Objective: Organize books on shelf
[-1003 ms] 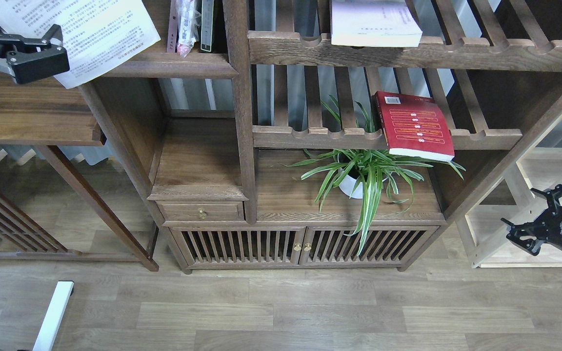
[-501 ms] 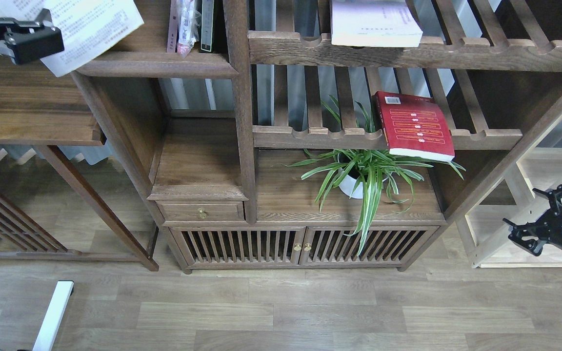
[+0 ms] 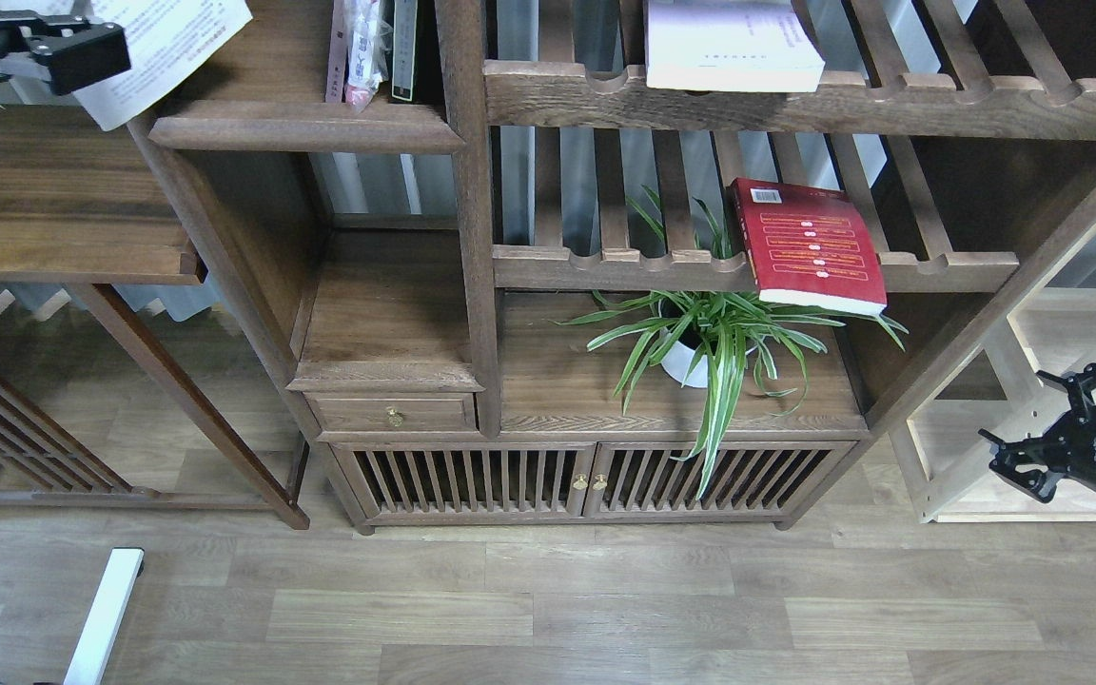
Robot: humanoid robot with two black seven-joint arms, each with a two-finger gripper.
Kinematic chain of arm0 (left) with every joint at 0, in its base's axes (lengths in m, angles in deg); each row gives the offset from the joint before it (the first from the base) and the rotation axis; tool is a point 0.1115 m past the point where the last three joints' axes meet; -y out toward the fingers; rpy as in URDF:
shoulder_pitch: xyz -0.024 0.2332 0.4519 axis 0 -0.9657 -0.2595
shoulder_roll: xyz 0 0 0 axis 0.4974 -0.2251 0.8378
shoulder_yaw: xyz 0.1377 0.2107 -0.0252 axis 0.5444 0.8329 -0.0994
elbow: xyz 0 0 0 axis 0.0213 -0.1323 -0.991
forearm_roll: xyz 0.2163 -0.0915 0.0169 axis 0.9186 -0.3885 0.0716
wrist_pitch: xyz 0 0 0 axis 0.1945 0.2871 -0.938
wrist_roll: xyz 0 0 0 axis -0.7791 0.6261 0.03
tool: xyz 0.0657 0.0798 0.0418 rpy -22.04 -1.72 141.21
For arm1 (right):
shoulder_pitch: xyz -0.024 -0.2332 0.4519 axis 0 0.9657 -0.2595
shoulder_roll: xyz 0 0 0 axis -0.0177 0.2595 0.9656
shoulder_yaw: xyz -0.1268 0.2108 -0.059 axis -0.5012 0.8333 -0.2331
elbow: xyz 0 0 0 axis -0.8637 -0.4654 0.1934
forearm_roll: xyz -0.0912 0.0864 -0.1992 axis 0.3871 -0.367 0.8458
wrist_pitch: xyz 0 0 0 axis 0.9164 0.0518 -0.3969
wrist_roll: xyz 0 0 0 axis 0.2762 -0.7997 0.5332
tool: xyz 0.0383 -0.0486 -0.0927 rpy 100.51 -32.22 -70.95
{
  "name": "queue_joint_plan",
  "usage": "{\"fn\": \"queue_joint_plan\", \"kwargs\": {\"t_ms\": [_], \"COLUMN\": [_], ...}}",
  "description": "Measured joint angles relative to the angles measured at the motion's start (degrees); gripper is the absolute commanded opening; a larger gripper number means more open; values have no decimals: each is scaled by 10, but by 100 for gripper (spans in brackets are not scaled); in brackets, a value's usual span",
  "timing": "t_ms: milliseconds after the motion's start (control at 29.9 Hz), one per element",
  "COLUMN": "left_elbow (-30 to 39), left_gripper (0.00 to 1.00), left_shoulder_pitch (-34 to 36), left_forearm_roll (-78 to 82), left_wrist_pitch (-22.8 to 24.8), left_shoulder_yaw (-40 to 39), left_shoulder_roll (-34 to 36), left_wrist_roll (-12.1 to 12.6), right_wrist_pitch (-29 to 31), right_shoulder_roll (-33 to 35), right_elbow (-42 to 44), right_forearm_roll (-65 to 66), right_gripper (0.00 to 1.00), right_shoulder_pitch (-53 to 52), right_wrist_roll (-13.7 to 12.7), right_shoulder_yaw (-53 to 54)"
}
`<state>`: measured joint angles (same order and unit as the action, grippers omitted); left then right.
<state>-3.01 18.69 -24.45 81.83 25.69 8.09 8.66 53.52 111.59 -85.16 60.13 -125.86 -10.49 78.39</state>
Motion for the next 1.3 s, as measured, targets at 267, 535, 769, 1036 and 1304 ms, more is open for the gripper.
{"fn": "queue_joint_plan", "kwargs": {"t_ms": [267, 535, 769, 1036, 1304], "left_elbow": [-47, -78, -95, -129, -169], "left_gripper": [0, 0, 0, 0, 0], "left_shoulder_pitch": [19, 31, 40, 55, 71], "left_forearm_roll": [1, -1, -12, -18, -18], "left_wrist_pitch": [-44, -96, -144, -204, -247], "left_shoulder_yaw": [0, 7, 7, 7, 16], "left_shoulder_roll": [-65, -117, -156, -214, -262], "left_wrist_roll": [7, 18, 32, 48, 73], "right_wrist_pitch": [0, 0, 0, 0, 0], "right_shoulder_roll": [2, 2, 0, 0, 5], "right_elbow": [-3, -3, -3, -5, -6], "right_forearm_roll": [0, 0, 1, 1, 2], "right_gripper": [91, 91, 91, 91, 91], "right_shoulder_pitch": [0, 0, 0, 4, 8], "right_wrist_roll": [0, 0, 0, 0, 0], "right_shoulder_yaw": [0, 0, 0, -1, -1]}}
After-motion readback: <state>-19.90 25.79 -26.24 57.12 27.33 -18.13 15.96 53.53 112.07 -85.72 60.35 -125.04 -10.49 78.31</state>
